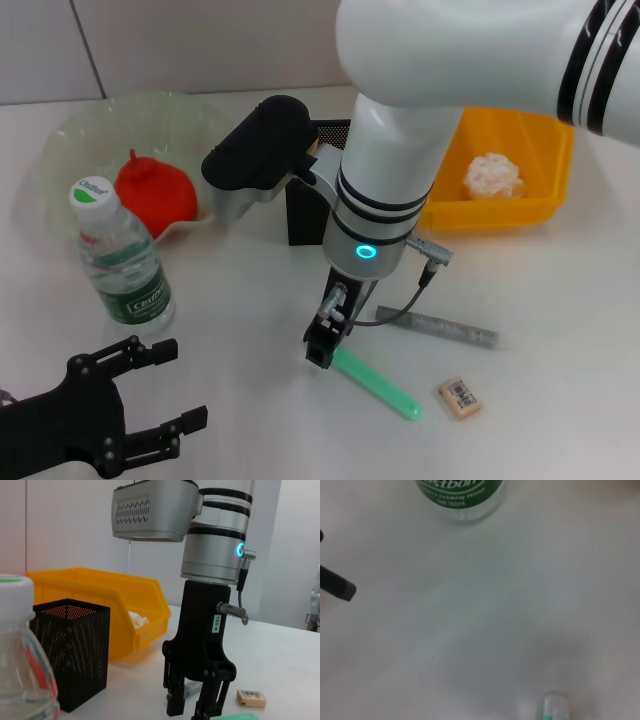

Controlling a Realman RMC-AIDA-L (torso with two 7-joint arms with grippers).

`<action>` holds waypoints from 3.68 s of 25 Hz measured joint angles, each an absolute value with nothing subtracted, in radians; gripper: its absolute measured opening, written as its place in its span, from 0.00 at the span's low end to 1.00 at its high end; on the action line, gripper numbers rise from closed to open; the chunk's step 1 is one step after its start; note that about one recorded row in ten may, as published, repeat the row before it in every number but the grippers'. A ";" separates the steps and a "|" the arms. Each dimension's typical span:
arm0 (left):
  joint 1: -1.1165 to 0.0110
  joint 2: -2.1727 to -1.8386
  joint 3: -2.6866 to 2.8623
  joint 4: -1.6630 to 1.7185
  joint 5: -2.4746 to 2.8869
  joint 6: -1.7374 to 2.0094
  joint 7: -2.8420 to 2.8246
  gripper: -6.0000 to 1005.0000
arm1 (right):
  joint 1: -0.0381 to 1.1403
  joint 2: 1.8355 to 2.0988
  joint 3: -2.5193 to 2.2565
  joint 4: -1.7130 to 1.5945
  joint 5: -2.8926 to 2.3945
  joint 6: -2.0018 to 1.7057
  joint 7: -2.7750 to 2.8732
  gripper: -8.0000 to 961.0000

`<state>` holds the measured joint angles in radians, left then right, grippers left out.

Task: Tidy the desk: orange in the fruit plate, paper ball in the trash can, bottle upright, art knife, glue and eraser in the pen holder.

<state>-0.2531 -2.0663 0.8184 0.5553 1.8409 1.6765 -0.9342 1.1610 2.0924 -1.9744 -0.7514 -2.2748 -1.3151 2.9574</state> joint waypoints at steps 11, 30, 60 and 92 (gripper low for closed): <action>-0.256 -2.066 0.816 0.537 1.840 1.676 -0.922 0.80 | 1.165 2.092 -1.977 -0.740 -2.274 -1.313 2.957 0.47; -0.265 -2.065 0.814 0.532 1.841 1.677 -0.919 0.80 | 1.172 2.092 -1.988 -0.730 -2.261 -1.315 2.952 0.27; -0.276 -2.066 0.816 0.532 1.842 1.674 -0.919 0.80 | 1.178 2.092 -1.988 -0.727 -2.259 -1.321 2.950 0.17; -0.278 -2.065 0.814 0.519 1.843 1.673 -0.917 0.80 | 1.159 2.092 -1.989 -0.795 -2.262 -1.349 2.955 0.14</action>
